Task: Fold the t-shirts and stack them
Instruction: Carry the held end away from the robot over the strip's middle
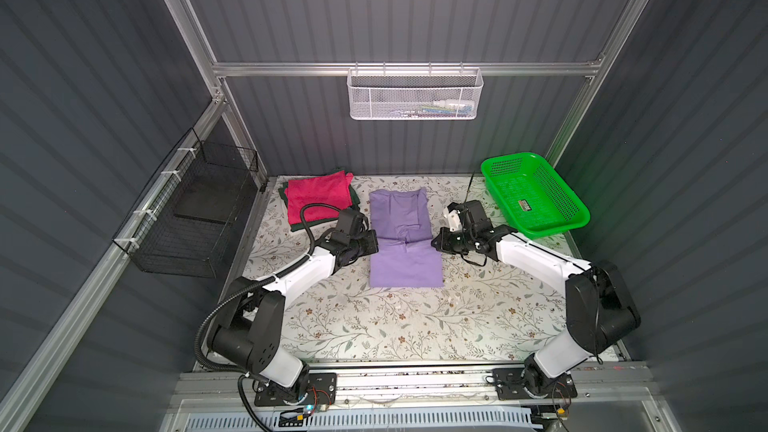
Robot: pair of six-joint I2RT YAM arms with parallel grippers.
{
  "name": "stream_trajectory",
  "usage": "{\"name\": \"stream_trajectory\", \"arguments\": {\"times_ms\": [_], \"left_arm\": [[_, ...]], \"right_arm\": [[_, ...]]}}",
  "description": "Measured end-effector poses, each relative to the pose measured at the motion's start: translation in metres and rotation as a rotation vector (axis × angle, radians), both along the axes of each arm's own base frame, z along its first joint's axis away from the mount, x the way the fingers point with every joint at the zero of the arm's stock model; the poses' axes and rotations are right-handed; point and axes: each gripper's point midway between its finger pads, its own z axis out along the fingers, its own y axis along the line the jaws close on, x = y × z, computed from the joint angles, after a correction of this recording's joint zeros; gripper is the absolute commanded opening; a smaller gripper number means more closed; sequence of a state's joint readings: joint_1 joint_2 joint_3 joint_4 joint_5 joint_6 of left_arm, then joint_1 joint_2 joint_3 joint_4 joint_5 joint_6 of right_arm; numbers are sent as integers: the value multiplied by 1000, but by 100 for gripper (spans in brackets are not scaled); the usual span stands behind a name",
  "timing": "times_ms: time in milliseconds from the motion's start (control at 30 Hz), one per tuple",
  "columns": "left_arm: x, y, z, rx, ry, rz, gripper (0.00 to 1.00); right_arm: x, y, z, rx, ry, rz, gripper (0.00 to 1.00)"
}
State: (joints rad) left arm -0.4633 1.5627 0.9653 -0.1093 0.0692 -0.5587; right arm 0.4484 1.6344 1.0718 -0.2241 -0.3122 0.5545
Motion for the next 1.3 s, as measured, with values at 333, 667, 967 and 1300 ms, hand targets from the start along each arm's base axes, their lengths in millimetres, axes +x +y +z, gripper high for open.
{"name": "stream_trajectory", "arguments": {"times_ms": [333,667,967,1300], "left_arm": [[17,-2,-29,16,33,11,0],[24,1,-41,67,42,15,37],[15,-3,-1,46,-37,-43,40],[-42,-76,-52,-4,90,-277,38]], "right_arm": [[19,5,-27,20,46,11,0],[22,1,-43,-27,40,26,44],[-7,-17,10,3,-108,8,52],[-67,20,-63,77,118,63,39]]}}
